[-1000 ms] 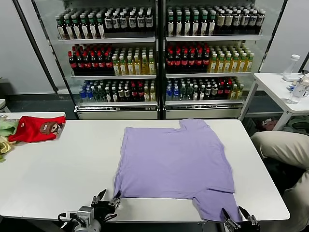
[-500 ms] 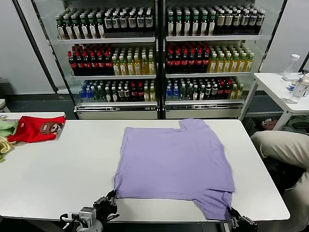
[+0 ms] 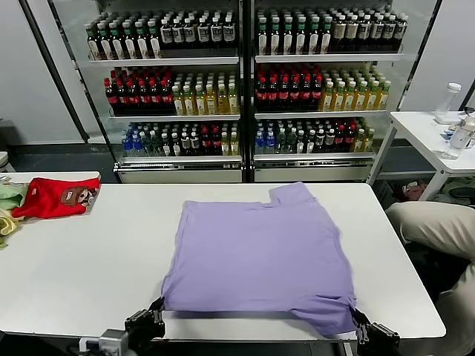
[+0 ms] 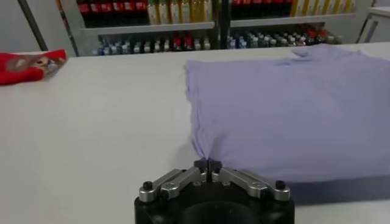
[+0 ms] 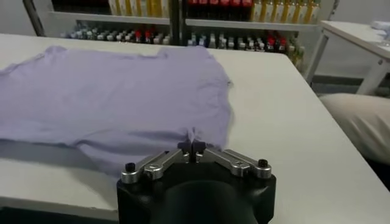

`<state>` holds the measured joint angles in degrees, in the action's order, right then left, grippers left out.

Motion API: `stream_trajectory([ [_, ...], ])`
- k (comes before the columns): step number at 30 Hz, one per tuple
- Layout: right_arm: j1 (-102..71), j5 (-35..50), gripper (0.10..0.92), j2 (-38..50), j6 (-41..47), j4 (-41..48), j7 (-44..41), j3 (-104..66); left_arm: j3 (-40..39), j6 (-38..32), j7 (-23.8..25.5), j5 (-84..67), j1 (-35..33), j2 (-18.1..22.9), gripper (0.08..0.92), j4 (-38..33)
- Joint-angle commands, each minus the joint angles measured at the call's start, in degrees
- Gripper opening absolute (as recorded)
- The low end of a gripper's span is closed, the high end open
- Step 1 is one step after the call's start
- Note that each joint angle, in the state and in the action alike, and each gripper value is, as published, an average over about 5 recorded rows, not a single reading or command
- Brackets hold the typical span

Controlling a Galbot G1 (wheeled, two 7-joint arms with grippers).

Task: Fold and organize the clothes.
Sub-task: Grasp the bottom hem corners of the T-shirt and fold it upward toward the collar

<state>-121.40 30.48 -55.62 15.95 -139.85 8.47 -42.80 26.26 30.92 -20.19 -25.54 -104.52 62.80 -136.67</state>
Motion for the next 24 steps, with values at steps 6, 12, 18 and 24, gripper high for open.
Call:
stream_trajectory([
  [6, 9.3, 0.0, 0.121, 1.4, 1.7, -1.0, 1.2, 1.2, 6.1, 0.2, 0.9, -2.1, 2.0, -1.8, 0.086, -3.9],
  [12, 23.7, 0.6, 0.121, 2.1, 5.5, 3.9, 2.6, 5.8, 3.1, -2.1, 4.9, -1.3, 12.6, -1.3, 0.086, 5.1],
  [18, 31.1, -2.0, 0.121, 1.1, 6.6, 9.7, 3.3, 10.2, -0.2, -4.4, 5.7, -1.4, 20.7, 1.1, 0.086, 13.9],
  [24, 34.1, -3.4, 0.121, 0.4, 7.4, 13.9, 3.0, 12.9, -2.5, -4.3, 6.0, -1.8, 25.8, 1.9, 0.086, 17.6],
])
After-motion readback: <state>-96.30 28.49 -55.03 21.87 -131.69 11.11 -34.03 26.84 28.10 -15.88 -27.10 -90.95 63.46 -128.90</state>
